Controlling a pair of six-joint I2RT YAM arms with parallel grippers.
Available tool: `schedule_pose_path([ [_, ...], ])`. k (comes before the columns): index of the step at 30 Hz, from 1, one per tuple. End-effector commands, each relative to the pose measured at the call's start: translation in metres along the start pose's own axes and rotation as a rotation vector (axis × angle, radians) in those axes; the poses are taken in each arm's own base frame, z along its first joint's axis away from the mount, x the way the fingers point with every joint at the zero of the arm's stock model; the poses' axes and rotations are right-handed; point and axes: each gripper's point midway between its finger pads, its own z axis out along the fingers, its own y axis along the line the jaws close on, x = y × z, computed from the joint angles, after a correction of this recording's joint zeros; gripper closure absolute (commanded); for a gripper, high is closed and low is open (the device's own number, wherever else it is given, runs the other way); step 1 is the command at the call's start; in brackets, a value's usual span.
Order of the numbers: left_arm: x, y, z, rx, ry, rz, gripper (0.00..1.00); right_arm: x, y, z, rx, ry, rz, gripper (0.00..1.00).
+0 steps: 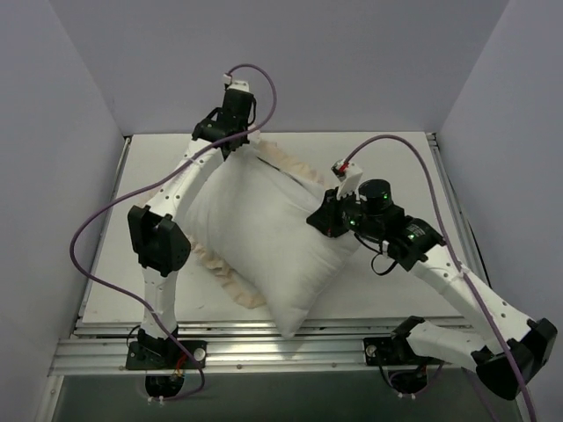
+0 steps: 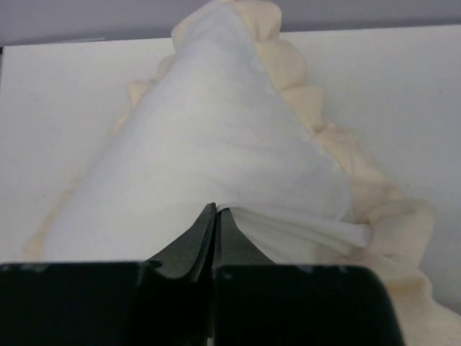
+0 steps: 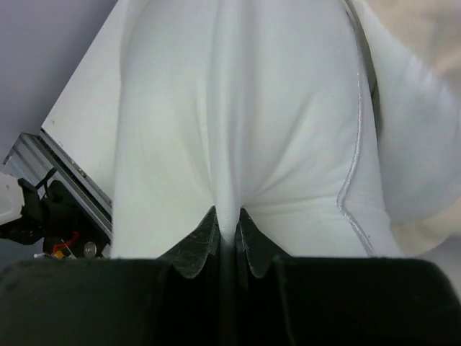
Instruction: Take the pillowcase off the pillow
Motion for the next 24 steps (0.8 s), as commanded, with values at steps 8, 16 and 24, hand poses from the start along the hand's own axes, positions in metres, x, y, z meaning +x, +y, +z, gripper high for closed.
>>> schedule_pose_path([
  [8, -0.042, 0.107, 0.019, -0.289, -0.093, -0.083, 0.98, -0.021, 0.013, -0.097, 0.067, -0.071, -0.055, 1.0],
  [16, -0.015, 0.038, 0.023, 0.021, -0.02, -0.225, 0.74, 0.008, -0.022, -0.048, 0.158, -0.028, -0.001, 1.0],
  [24, -0.035, 0.016, -0.047, 0.229, -0.075, -0.363, 0.24, 0.026, -0.086, 0.004, 0.352, 0.035, 0.063, 1.0],
])
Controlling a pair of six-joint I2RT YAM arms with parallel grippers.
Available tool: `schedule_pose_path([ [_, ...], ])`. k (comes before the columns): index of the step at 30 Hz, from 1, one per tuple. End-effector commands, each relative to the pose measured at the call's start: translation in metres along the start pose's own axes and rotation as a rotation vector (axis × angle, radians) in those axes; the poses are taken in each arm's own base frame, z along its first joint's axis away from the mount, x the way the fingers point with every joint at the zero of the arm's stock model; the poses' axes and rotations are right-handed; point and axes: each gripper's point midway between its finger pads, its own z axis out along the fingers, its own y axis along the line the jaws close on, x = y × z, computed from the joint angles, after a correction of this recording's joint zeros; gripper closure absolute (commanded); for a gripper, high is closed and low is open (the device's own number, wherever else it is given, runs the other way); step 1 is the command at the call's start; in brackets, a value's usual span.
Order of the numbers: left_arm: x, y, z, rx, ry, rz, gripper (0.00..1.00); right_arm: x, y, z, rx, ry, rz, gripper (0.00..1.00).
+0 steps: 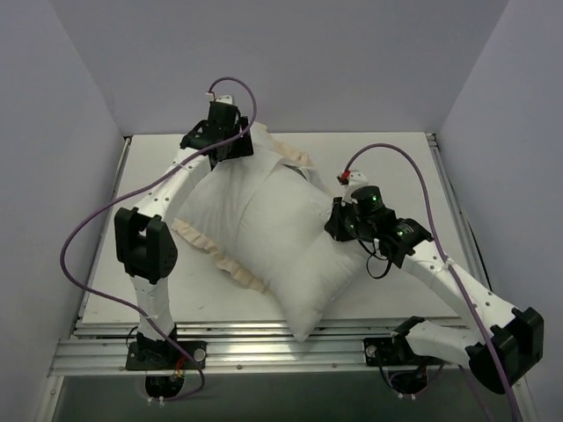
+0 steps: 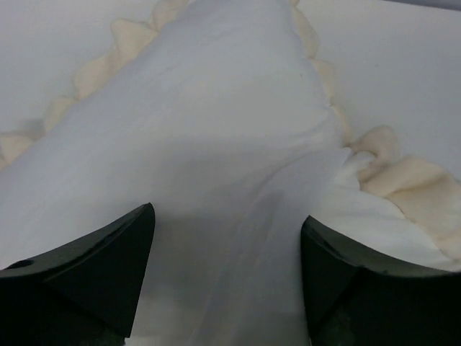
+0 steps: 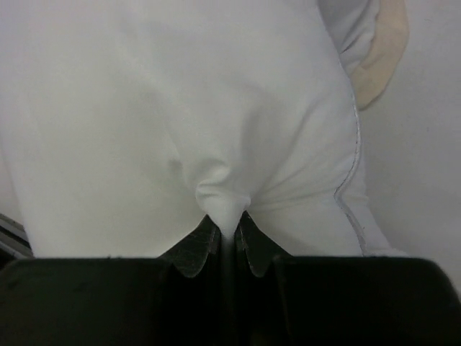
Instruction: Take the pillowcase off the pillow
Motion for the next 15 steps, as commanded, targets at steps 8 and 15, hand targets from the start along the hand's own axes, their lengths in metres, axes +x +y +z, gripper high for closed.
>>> schedule_pose_path([
  [8, -0.022, 0.03, -0.17, 0.16, -0.215, -0.149, 0.06, -0.027, -0.015, 0.041, 0.08, -0.018, 0.005, 0.59],
  [15, 0.066, 0.103, -0.197, 0.028, -0.13, -0.107, 0.06, -0.048, -0.014, 0.023, 0.156, -0.034, -0.128, 0.2],
])
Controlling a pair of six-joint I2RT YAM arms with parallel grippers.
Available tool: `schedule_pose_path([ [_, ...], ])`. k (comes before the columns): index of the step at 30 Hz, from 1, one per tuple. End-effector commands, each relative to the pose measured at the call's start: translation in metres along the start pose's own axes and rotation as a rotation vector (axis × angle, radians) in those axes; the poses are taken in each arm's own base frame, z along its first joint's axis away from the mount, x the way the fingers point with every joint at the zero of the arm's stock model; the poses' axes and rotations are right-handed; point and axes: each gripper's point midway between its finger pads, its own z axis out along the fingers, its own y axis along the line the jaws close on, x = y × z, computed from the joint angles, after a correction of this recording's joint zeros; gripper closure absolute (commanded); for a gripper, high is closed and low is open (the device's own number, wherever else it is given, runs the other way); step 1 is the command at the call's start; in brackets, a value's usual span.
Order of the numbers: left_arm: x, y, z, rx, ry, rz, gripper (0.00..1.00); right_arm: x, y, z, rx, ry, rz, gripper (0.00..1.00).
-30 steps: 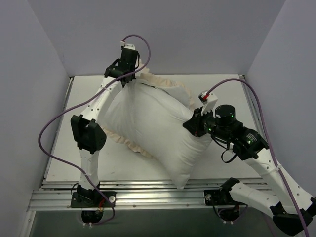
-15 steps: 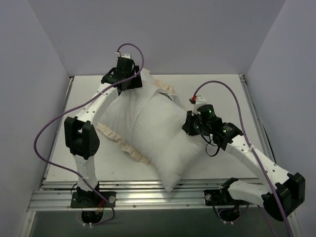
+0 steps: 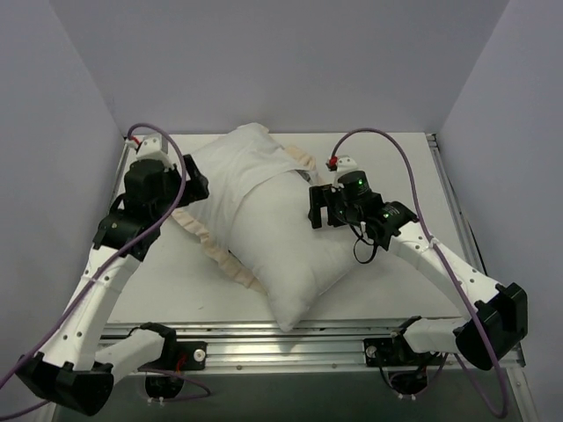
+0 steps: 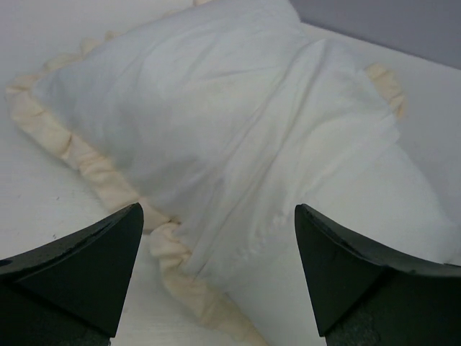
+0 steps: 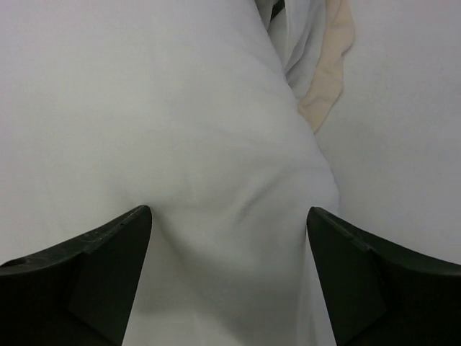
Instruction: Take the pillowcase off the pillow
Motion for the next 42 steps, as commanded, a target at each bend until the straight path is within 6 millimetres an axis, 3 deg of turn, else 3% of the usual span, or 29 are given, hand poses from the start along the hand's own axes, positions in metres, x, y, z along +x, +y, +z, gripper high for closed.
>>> schedule_pose_path([
  [1, 0.047, 0.047, -0.006, -0.111, 0.1, 0.041, 0.06, -0.02, -0.003, -0.014, 0.063, -0.034, -0.097, 0.15],
  [2, 0.055, 0.056, -0.009, -0.126, 0.108, 0.044, 0.06, -0.022, -0.002, -0.016, 0.068, -0.036, -0.111, 0.13],
  [3, 0.075, 0.07, -0.008, -0.155, 0.144, 0.046, 0.06, -0.027, -0.001, -0.02, 0.072, -0.042, -0.123, 0.11],
  [6, 0.092, 0.091, -0.014, -0.178, 0.157, 0.015, 0.06, -0.032, 0.015, -0.025, 0.057, -0.059, -0.19, 0.05],
  [10, 0.092, 0.11, -0.012, -0.238, 0.149, 0.007, 0.06, -0.021, 0.047, -0.021, -0.007, -0.023, -0.324, 0.03],
  [18, 0.089, 0.119, -0.009, -0.262, 0.153, -0.015, 0.06, 0.022, 0.118, -0.001, -0.084, 0.041, -0.551, 0.0],
  [21, 0.09, 0.121, -0.008, -0.272, 0.154, -0.015, 0.06, 0.035, 0.131, 0.013, -0.093, 0.066, -0.611, 0.0],
  [29, 0.091, 0.121, -0.008, -0.265, 0.159, -0.021, 0.06, 0.075, 0.109, 0.053, 0.068, 0.16, -0.689, 0.0],
  [38, 0.093, 0.118, -0.006, -0.247, 0.171, -0.023, 0.06, 0.087, 0.086, 0.063, 0.185, 0.194, -0.729, 0.0],
  [42, 0.093, 0.117, -0.006, -0.242, 0.172, -0.025, 0.06, 0.081, 0.1, 0.056, 0.166, 0.173, -0.741, 0.0],
])
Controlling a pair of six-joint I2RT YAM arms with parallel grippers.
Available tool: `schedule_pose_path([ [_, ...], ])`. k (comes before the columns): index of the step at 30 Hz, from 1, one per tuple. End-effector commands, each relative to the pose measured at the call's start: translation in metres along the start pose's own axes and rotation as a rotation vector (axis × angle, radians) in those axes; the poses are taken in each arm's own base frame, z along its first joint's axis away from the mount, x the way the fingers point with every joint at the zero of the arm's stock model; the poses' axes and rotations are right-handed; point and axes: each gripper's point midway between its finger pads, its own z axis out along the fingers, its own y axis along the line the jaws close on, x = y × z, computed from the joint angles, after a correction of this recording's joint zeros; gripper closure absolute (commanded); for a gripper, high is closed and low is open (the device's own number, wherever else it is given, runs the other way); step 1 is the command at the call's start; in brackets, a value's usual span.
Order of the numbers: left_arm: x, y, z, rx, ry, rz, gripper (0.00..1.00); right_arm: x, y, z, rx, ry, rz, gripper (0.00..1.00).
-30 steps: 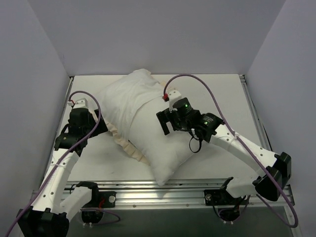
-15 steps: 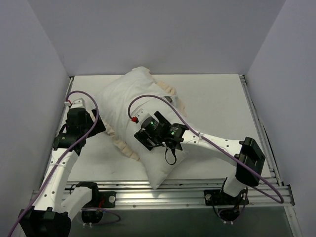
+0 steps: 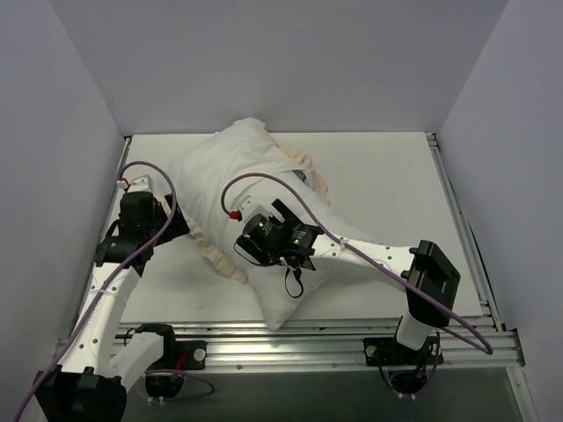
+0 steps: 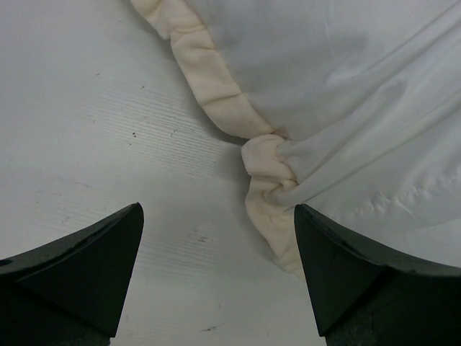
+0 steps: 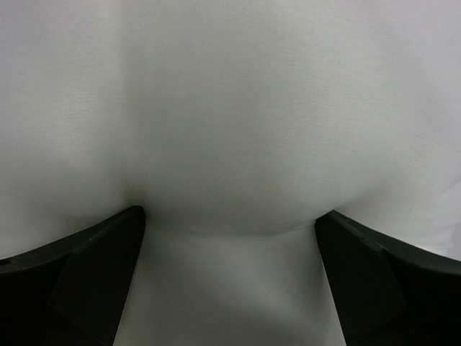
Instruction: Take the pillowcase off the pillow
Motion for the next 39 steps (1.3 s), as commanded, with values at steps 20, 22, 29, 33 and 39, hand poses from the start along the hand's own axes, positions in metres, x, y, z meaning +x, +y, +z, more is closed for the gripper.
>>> schedule_pose_path([
  [20, -0.019, -0.004, -0.007, 0.021, -0.065, -0.007, 0.06, -0.037, -0.032, -0.068, -0.007, -0.094, 0.085, 0.0],
  [22, -0.019, -0.004, -0.008, 0.016, -0.067, -0.008, 0.06, -0.044, -0.014, -0.074, -0.061, -0.114, 0.063, 0.0],
  [29, -0.021, -0.001, -0.009, 0.002, -0.076, -0.013, 0.06, -0.038, 0.025, -0.067, -0.083, -0.083, -0.03, 0.0],
  [33, -0.021, -0.001, -0.009, 0.003, -0.075, -0.012, 0.06, -0.027, 0.033, -0.05, -0.061, -0.053, -0.054, 0.0],
  [39, -0.02, -0.002, -0.009, 0.007, -0.072, -0.011, 0.06, -0.003, 0.04, -0.015, 0.011, 0.008, -0.115, 0.0],
])
